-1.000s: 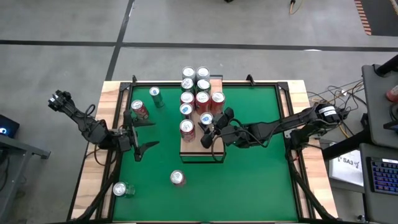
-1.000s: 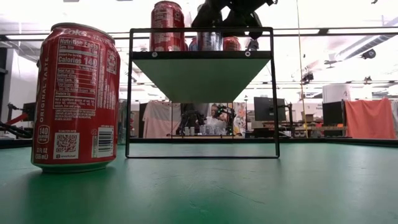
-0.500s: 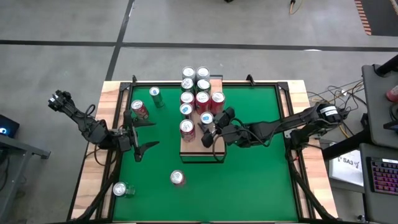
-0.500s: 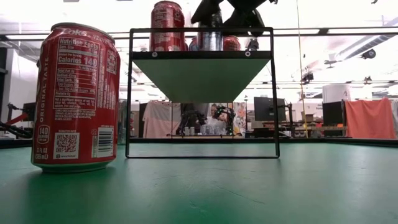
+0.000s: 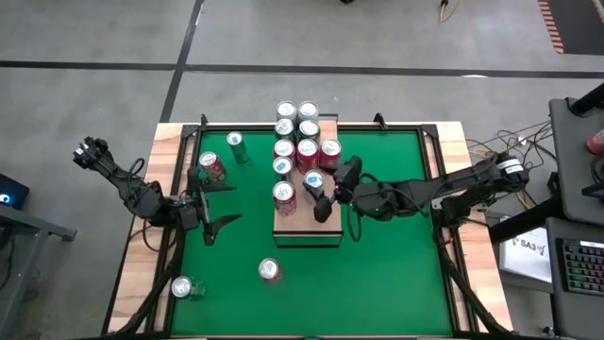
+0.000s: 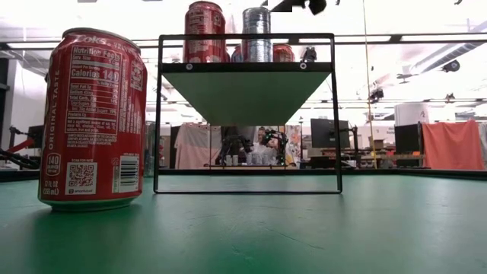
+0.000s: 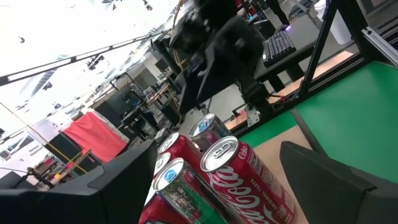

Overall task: Place canned beverage on shelf
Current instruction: Put the blue can on the shelf

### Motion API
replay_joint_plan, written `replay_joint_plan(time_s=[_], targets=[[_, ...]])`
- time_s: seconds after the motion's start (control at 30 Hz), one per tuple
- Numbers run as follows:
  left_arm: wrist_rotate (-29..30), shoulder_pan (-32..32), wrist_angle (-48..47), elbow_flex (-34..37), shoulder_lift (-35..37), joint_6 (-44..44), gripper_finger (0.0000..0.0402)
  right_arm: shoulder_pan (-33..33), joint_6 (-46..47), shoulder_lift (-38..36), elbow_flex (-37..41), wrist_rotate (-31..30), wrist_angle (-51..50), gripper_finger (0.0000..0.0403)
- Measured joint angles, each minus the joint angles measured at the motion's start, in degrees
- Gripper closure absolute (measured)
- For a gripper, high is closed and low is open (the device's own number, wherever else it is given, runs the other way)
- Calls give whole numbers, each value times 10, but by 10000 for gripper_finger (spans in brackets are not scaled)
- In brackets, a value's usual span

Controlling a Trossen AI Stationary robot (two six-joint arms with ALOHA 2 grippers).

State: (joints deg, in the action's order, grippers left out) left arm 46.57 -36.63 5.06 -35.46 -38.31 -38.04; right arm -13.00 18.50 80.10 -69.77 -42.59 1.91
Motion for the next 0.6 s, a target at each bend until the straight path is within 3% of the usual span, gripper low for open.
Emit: replay_joint_plan(time_s=[0.17,0.27,0.4,0.6], targets=[[0,0,0,0,0,7,77,-35,-13,-1,-29,26,-15,122],[0,0,0,0,-1,5,77,-53,11,-1,-58,41,-95,156],[0,0,0,0,-1,2,77,-60,90,3,-87,41,-217,223],[0,0,8,0,-1,0,77,-39,140,17,-88,39,-288,346]])
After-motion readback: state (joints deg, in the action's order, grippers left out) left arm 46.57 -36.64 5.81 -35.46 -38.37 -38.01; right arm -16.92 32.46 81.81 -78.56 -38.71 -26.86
